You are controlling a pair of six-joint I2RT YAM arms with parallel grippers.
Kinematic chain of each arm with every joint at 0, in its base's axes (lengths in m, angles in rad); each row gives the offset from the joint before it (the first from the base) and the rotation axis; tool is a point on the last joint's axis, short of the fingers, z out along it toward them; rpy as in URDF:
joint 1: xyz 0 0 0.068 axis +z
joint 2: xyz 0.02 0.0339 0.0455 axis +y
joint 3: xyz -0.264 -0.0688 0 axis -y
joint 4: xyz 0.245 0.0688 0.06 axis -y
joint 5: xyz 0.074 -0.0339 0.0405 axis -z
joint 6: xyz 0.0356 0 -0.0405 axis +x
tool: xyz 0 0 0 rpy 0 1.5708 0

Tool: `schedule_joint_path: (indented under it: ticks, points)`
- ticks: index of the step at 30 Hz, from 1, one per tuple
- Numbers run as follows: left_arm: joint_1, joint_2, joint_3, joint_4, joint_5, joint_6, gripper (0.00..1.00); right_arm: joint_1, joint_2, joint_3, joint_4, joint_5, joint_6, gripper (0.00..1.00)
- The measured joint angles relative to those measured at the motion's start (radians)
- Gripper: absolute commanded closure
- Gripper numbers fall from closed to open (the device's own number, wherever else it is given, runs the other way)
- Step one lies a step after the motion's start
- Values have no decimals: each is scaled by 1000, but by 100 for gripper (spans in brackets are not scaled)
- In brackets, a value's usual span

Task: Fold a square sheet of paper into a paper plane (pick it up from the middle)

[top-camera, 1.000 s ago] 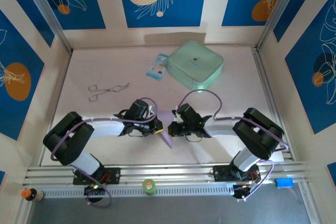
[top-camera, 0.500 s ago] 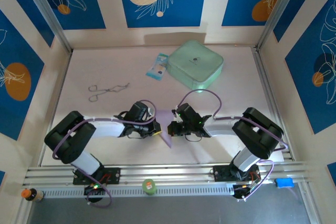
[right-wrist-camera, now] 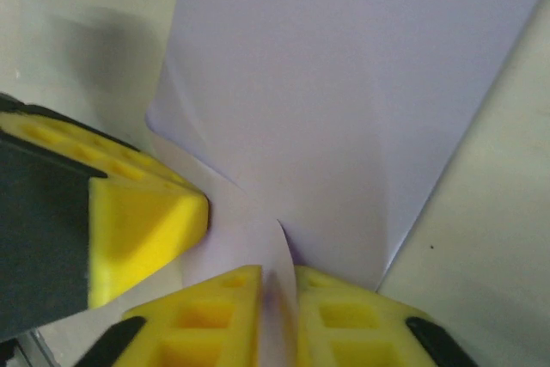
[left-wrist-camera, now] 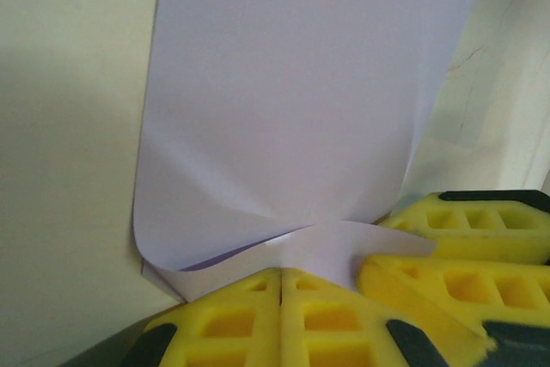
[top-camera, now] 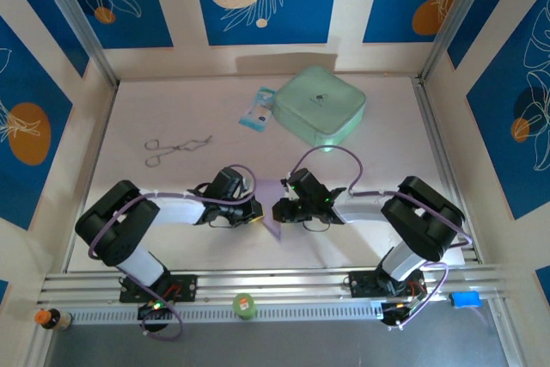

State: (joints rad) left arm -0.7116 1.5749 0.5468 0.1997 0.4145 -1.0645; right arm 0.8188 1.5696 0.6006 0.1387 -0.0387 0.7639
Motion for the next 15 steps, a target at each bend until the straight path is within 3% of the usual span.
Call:
schedule_joint_path:
  ticks: [3,7,15]
  points:
    - [0,0,0,0,0,0,100,-4,-52,4,-56,6,4,63]
    - [0,0,0,0,-1,0,100,-21,-158,5,-111,-6,3,60]
    - [0,-1,0,-1,-3,0,100,28,-192,27,-134,-131,11,89]
